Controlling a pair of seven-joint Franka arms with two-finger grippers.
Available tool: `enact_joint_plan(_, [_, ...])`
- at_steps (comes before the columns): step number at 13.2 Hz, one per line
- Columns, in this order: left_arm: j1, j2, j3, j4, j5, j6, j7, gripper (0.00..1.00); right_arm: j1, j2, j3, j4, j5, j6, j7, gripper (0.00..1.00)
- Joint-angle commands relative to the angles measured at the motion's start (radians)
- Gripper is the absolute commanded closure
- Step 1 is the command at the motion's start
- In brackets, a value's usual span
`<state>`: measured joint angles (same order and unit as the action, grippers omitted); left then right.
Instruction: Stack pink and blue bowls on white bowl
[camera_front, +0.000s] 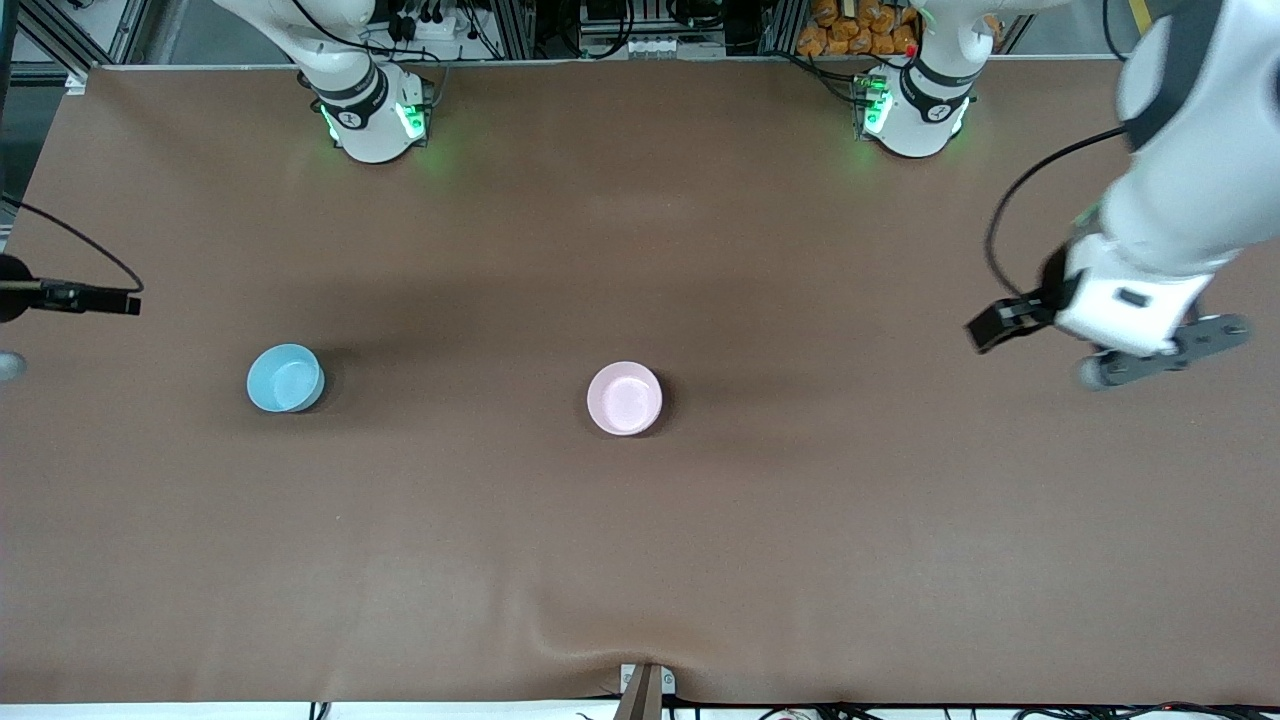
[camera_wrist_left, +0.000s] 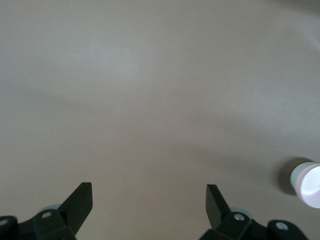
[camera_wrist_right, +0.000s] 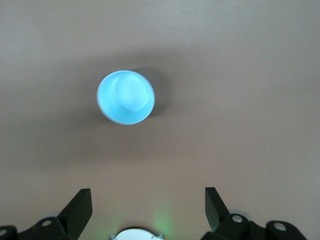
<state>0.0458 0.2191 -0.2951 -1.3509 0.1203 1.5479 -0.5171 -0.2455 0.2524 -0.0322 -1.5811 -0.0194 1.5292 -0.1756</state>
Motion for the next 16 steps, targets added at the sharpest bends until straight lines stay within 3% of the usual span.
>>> enact_joint_plan(1, [0.089,-0.067,-0.012,-0.037,-0.019,-0.020,0.147,0.00,-0.027,0.080,0.015,-0.002,0.007,0.061,-0.028,0.00])
enact_joint_plan(4, [0.169,-0.079,-0.013,-0.047,-0.093,-0.051,0.287,0.00,-0.041,0.142,0.017,-0.068,0.035,0.194,-0.031,0.00])
enact_joint_plan(11, [0.166,-0.133,-0.016,-0.048,-0.093,-0.083,0.296,0.00,-0.032,0.168,0.020,-0.376,0.096,0.567,-0.031,0.00])
enact_joint_plan(14, [0.163,-0.138,-0.012,-0.051,-0.094,-0.083,0.302,0.00,-0.029,0.185,0.020,-0.425,0.110,0.638,-0.033,0.24])
enact_joint_plan(16, [0.058,-0.179,0.074,-0.092,-0.093,-0.083,0.302,0.00,-0.032,0.202,0.020,-0.427,0.110,0.649,-0.035,0.49])
